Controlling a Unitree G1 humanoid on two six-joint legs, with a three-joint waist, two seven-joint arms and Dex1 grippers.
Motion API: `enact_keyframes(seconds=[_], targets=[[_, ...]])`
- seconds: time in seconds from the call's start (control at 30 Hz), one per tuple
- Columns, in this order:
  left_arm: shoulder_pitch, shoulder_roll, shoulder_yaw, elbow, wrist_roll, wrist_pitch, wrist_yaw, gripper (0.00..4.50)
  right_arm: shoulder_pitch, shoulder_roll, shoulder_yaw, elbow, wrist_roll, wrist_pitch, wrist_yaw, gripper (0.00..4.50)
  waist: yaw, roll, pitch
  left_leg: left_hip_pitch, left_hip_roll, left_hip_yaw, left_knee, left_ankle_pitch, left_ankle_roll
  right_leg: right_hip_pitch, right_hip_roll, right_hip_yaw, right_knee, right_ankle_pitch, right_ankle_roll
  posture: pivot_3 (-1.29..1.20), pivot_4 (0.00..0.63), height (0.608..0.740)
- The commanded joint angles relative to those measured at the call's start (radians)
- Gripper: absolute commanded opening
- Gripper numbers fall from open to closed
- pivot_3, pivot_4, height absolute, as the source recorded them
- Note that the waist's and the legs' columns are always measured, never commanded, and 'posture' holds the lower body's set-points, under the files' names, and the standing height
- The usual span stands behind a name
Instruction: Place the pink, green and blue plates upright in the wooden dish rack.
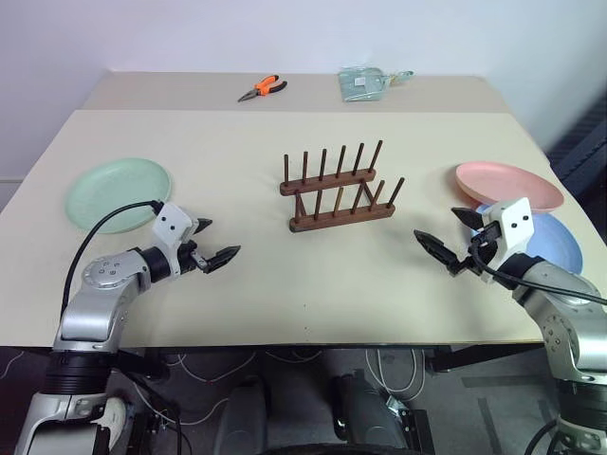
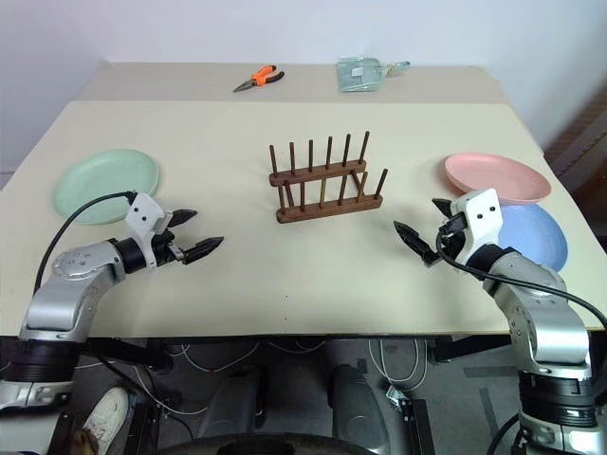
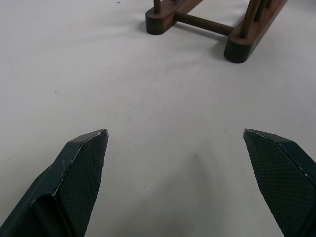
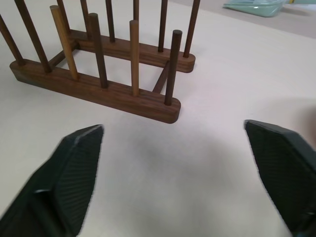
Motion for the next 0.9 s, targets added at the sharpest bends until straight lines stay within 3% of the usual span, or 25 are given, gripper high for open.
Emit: enact_keyframes(seconds=[0.03,0.27,0.5,0.6,0.73,0.9], targets=[[-0.019,0.010,-0.019,-0.008,0.013,-0.018,-0.013,4.50,-0.018,0.002,-0.007,-0.020,-0.007,-0.028,-0.016,4.49,0.000,0.000,0.000,0.000,0.000,0.000,0.000,0.000,0.000,0.000,0.000,0.000,0.000,0.000,0.000,0.00,0.150,0.732],[-0.056,0.013,-0.057,0.034,0.034,-0.062,-0.056,4.50,-0.025,0.021,0.039,-0.037,-0.035,-0.045,-0.040,4.49,0.000,0.000,0.000,0.000,0.000,0.000,0.000,0.000,0.000,0.000,0.000,0.000,0.000,0.000,0.000,0.00,0.150,0.732],[-0.210,-0.033,-0.175,0.233,0.079,-0.138,-0.174,4.50,-0.013,0.078,0.101,-0.115,-0.012,-0.005,-0.061,4.49,0.003,0.000,0.000,0.000,0.000,0.000,0.000,0.000,0.000,0.000,0.000,0.000,0.000,0.000,0.000,0.00,0.150,0.732],[-0.309,-0.102,-0.238,0.390,0.139,-0.221,-0.184,4.50,-0.004,0.110,0.129,-0.131,-0.050,-0.015,-0.111,4.49,0.007,0.000,0.000,-0.001,-0.001,0.000,0.001,0.000,0.000,0.001,0.000,0.000,0.000,0.000,0.000,0.00,0.150,0.732],[-0.485,-0.266,-0.286,0.667,0.183,-0.282,-0.170,4.50,0.030,0.131,0.122,-0.185,-0.073,-0.020,-0.164,4.49,0.010,0.000,0.000,-0.002,-0.001,-0.001,0.002,0.000,0.000,0.000,0.000,0.000,0.000,0.000,0.001,0.00,0.150,0.732],[-0.605,-0.365,-0.323,0.923,0.282,-0.401,-0.115,4.50,0.069,0.153,0.114,-0.225,-0.092,-0.020,-0.216,4.49,0.003,0.000,-0.001,-0.001,-0.001,-0.001,0.002,0.000,0.000,0.001,0.001,0.000,0.000,0.000,0.002,0.00,0.150,0.732]])
